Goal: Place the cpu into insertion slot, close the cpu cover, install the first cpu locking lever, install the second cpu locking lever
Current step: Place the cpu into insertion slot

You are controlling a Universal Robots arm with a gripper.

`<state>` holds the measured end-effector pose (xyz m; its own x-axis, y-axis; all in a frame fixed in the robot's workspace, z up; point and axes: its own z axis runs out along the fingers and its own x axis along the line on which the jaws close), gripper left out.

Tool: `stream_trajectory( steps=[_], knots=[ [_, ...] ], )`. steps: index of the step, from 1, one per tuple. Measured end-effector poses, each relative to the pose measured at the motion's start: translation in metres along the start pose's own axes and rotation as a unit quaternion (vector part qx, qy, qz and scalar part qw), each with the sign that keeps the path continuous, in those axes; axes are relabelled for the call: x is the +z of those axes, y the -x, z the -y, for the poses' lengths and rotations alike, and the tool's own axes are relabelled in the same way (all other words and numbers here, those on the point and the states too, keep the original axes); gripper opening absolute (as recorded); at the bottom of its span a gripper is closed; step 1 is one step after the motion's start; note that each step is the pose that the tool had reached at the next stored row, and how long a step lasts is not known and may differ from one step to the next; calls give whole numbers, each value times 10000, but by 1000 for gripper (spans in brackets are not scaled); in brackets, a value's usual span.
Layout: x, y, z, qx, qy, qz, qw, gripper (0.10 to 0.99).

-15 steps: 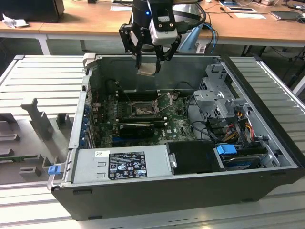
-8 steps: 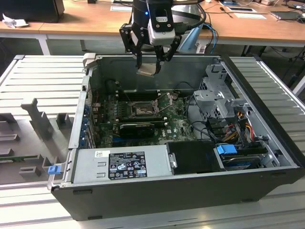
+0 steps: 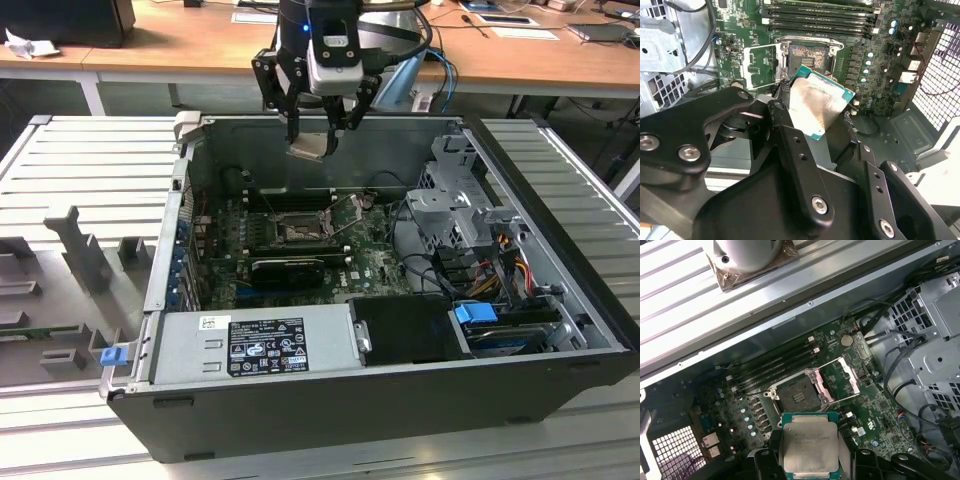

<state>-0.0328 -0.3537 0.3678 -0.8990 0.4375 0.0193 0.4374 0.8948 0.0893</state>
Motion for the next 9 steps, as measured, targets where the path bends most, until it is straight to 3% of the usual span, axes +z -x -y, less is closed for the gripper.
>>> stream_trajectory(
  steps=[9],
  knots=[
    [8,0,1,560,11,50,9984,529]
  ],
)
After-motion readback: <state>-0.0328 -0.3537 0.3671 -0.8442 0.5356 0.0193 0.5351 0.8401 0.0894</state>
